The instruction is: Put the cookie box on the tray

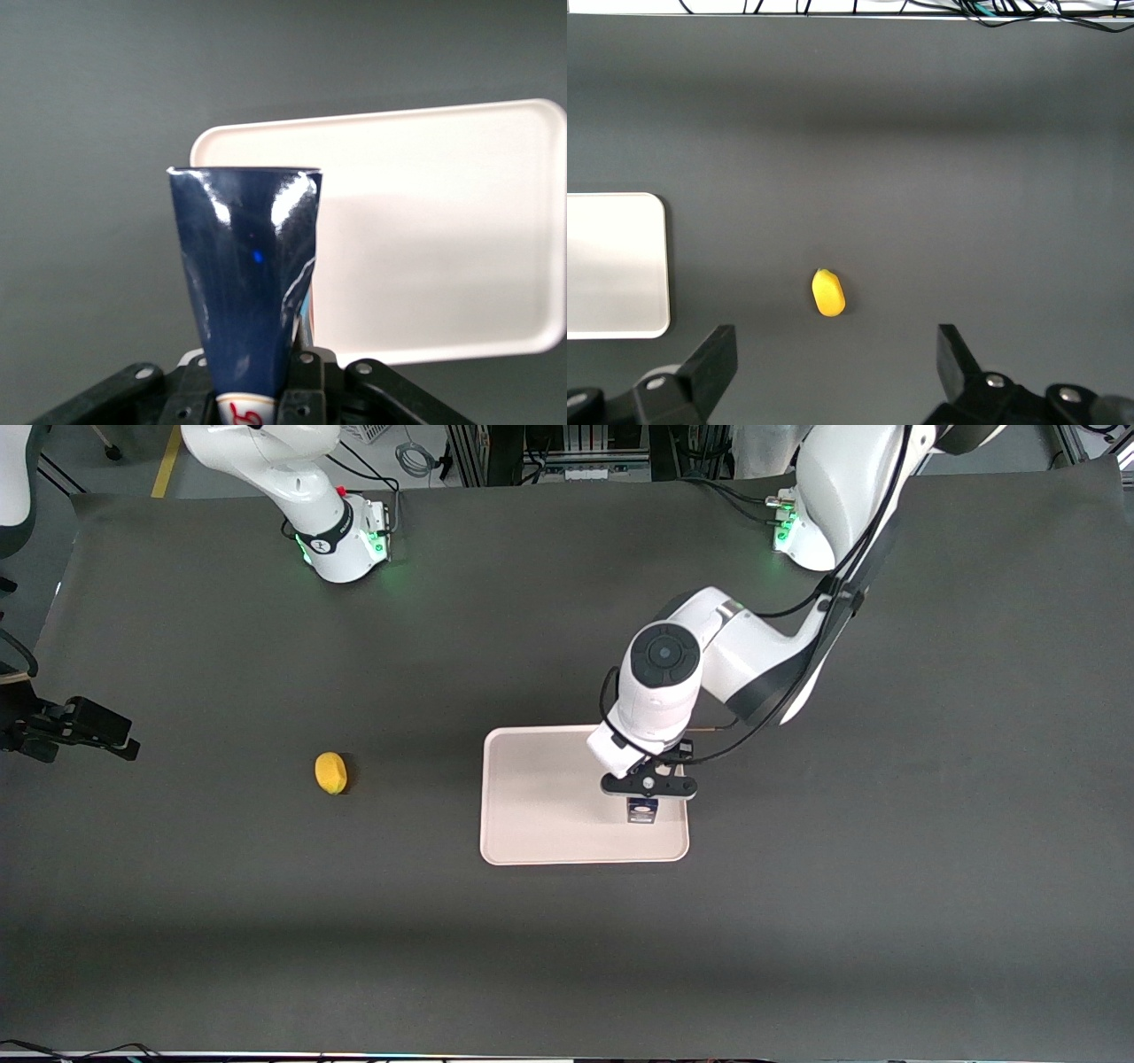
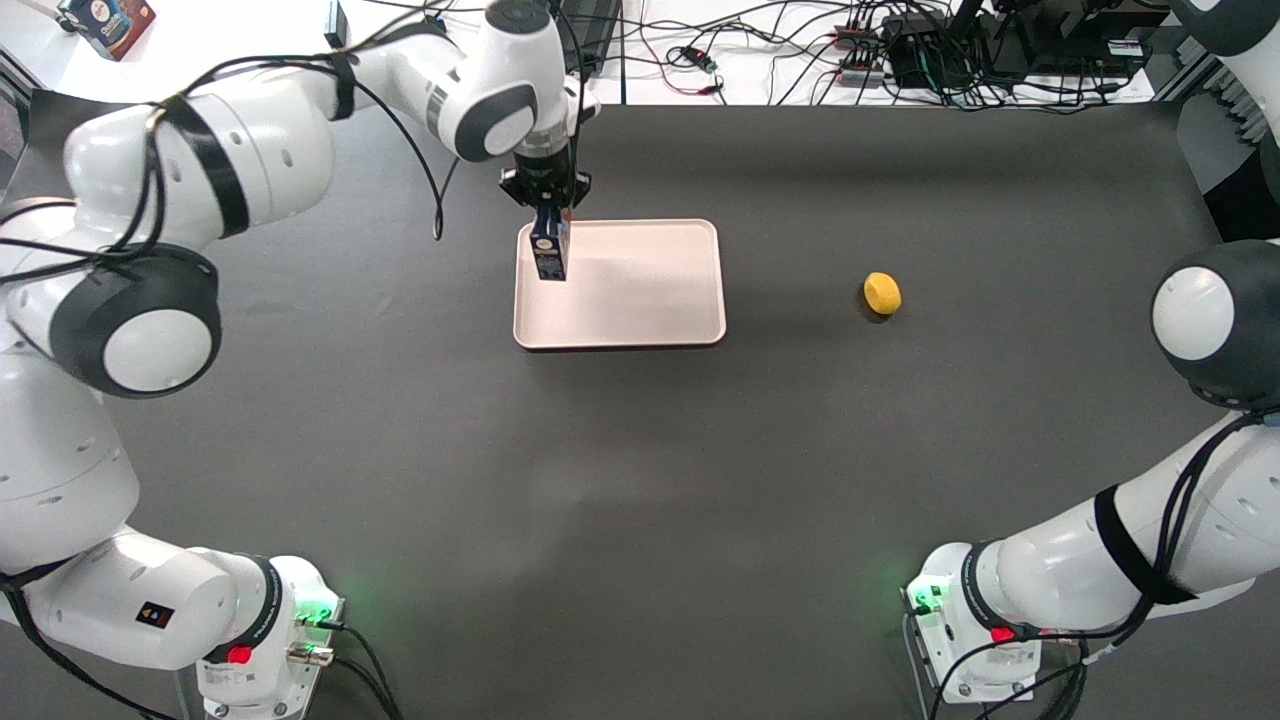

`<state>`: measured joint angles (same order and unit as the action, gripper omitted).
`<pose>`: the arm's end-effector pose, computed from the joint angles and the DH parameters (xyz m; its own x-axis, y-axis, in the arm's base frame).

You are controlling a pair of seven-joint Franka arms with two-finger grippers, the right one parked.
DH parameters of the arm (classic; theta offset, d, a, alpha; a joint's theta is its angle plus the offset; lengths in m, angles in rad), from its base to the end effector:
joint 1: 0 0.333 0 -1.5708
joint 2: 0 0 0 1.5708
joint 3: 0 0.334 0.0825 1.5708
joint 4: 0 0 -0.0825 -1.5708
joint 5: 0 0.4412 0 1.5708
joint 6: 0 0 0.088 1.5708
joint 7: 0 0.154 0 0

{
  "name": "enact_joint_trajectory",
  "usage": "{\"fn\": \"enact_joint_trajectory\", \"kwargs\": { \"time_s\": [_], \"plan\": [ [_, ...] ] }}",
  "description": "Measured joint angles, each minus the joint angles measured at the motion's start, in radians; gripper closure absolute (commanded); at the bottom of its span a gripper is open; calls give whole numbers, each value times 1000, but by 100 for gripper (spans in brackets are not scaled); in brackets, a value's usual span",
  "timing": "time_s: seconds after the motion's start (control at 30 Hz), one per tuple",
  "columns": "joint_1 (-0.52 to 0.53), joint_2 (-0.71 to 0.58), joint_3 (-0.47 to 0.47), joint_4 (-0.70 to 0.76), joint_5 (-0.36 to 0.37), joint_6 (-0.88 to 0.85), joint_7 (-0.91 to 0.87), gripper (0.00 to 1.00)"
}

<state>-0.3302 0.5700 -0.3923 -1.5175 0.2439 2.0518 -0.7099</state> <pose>0.6069 -0.4573 0.2917 0.9976 -0.0675 0.0142 -0.0676 -0.9977 0.0000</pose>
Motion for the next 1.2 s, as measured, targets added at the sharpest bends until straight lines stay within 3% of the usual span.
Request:
{"fn": "enact_joint_trajectory", "kwargs": {
  "time_s": [0.63,0.7,1.0,1.2],
  "plan": [
    [2,116,42,-7,6,100,0,86],
    [2,119,44,-7,6,100,0,80],
    [2,127,46,-12,6,126,-1,76],
    [2,134,53,-22,6,147,-2,63]
  ]
}}
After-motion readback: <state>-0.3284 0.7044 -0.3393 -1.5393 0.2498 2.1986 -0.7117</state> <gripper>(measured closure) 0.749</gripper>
